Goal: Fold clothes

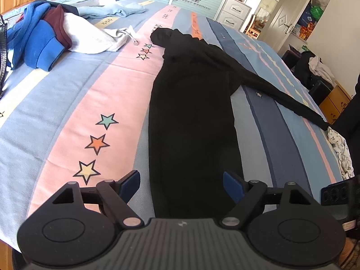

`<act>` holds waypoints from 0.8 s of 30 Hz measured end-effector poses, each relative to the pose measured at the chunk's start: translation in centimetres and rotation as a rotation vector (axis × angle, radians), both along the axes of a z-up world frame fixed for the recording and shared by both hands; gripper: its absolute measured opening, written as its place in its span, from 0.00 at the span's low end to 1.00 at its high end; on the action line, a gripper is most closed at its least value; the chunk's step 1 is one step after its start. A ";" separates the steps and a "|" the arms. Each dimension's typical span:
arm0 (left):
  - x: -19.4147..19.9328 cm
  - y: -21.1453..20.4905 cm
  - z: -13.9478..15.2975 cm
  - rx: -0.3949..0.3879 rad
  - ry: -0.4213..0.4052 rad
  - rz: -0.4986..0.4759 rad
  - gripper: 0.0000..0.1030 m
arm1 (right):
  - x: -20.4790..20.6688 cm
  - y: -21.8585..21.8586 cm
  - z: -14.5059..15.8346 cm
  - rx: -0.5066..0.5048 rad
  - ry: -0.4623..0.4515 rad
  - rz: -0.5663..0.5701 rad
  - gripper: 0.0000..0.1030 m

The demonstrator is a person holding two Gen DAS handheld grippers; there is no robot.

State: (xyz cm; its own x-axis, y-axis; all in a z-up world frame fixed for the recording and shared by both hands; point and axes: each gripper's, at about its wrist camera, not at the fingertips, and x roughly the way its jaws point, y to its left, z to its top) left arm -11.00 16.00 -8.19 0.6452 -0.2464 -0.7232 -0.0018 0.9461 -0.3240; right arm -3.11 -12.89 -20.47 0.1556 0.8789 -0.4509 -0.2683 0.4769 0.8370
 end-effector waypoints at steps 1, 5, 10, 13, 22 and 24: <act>0.0 0.0 0.1 -0.001 -0.002 0.000 0.81 | 0.1 0.0 -0.5 0.006 0.018 0.001 0.14; 0.3 -0.2 0.2 0.006 0.002 0.003 0.82 | 0.2 -2.2 -2.6 0.145 0.116 -0.054 0.04; 0.9 -1.4 0.1 0.022 0.024 -0.010 0.82 | -1.2 -8.9 -2.6 0.353 0.168 -0.213 0.04; 1.5 -2.8 0.0 0.026 0.040 -0.035 0.82 | -1.9 -14.4 -1.1 0.407 0.133 -0.327 0.04; 2.6 -6.7 -0.4 -0.008 0.051 -0.137 0.82 | 0.5 -30.9 10.5 -0.114 -0.174 -0.534 0.05; 2.7 -7.0 -0.7 -0.028 0.051 -0.158 0.82 | 2.2 -34.4 11.9 -0.318 -0.156 -0.672 0.13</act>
State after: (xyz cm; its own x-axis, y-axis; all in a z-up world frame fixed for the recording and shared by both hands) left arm -8.33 9.00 -8.88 0.5592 -0.3621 -0.7458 0.1291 0.9266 -0.3531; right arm -0.95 -47.34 -8.56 0.6944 0.4035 -0.5958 0.0613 0.7917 0.6078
